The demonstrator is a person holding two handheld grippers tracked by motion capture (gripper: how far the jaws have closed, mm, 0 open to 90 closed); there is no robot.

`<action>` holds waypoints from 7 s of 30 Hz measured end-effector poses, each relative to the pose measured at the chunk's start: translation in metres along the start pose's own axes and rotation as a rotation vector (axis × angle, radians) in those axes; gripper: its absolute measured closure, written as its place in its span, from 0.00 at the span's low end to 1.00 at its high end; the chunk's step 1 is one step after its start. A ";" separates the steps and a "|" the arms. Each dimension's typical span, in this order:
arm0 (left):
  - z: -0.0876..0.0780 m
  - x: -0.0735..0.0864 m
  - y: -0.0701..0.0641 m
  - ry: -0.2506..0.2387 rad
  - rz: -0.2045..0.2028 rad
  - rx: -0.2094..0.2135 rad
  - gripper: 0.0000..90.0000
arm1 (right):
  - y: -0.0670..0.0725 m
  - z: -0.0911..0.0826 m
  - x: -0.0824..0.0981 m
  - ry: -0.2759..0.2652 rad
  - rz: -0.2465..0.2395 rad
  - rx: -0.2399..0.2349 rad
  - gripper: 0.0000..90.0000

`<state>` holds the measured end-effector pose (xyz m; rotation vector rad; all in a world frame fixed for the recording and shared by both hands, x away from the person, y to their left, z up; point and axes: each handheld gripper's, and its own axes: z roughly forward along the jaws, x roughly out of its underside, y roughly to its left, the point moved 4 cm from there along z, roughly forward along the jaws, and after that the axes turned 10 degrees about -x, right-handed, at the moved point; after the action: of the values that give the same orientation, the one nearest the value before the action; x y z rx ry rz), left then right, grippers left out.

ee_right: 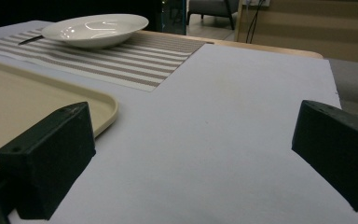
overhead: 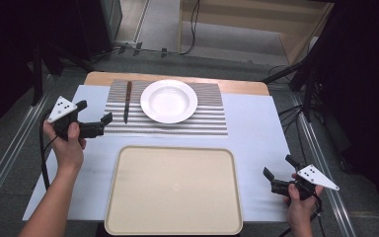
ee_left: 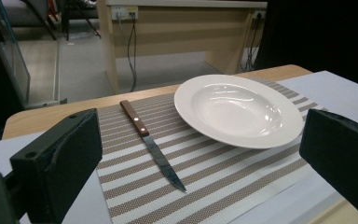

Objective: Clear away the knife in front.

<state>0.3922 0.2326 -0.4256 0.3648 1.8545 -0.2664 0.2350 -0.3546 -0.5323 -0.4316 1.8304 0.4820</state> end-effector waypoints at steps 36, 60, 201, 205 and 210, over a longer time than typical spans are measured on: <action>0.152 -0.006 0.017 0.450 -0.113 -0.121 0.34 | 0.000 0.002 0.000 0.002 -0.002 -0.012 0.00; 0.213 0.003 0.016 0.736 -0.116 -0.233 0.67 | 0.000 0.001 0.000 -0.002 -0.003 -0.018 0.00; -0.005 0.028 -0.106 0.551 0.109 0.193 0.86 | 0.002 0.003 0.001 0.021 -0.030 -0.010 0.00; -0.015 0.038 -0.112 0.554 0.102 0.206 0.86 | 0.002 0.003 0.001 0.019 -0.030 -0.010 0.00; -0.026 0.050 -0.116 0.560 0.094 0.219 0.86 | 0.002 0.003 0.001 0.021 -0.030 -0.010 0.00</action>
<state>0.3110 0.1401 -0.4649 0.7335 2.3540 -0.3262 0.2364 -0.3514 -0.5335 -0.4721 1.8395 0.4683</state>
